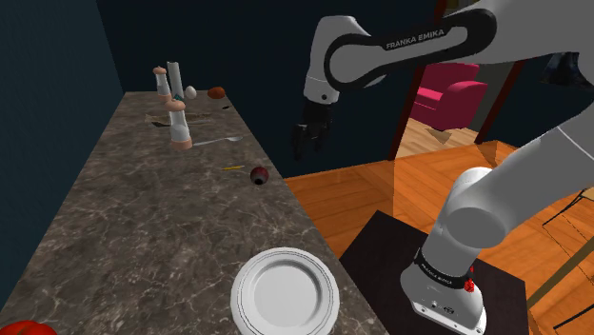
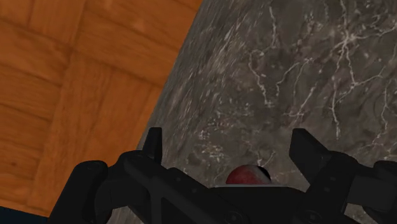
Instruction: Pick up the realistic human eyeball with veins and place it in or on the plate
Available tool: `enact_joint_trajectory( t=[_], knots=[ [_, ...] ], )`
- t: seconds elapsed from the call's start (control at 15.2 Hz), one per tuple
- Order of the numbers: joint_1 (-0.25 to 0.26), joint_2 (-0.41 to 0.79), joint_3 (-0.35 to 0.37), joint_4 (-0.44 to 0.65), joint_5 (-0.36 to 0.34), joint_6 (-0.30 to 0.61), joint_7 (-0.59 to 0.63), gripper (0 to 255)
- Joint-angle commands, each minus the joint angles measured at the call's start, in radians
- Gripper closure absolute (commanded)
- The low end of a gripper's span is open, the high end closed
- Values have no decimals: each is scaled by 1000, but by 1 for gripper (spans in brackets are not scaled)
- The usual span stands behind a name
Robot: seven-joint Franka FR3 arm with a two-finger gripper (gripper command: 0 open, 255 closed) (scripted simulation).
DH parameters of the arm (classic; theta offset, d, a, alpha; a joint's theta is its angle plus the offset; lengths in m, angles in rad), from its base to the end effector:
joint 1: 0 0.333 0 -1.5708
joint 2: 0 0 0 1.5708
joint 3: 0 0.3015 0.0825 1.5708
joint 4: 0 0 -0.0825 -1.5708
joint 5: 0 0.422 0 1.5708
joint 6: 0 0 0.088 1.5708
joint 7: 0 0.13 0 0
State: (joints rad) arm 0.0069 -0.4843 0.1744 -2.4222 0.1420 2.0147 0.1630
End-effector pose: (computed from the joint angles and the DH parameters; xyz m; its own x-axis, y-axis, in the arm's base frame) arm 0.4457 0.0927 0.4376 0.9965 -0.0568 0.0619 -0.0529 -0.9967 -0.0622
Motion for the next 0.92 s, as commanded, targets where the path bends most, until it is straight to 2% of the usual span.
enact_joint_trajectory(
  t=[0.0, 0.33, 0.66, 0.86],
  knots=[
    [-5, 70, 32, 25, -11, 67, 49, 0],
    [-28, 251, 99, 105, -80, 211, 178, 0],
    [-45, 445, 145, 224, -206, 312, 336, 0],
    [-43, 472, 144, 223, -223, 340, 350, 0]
  ],
)
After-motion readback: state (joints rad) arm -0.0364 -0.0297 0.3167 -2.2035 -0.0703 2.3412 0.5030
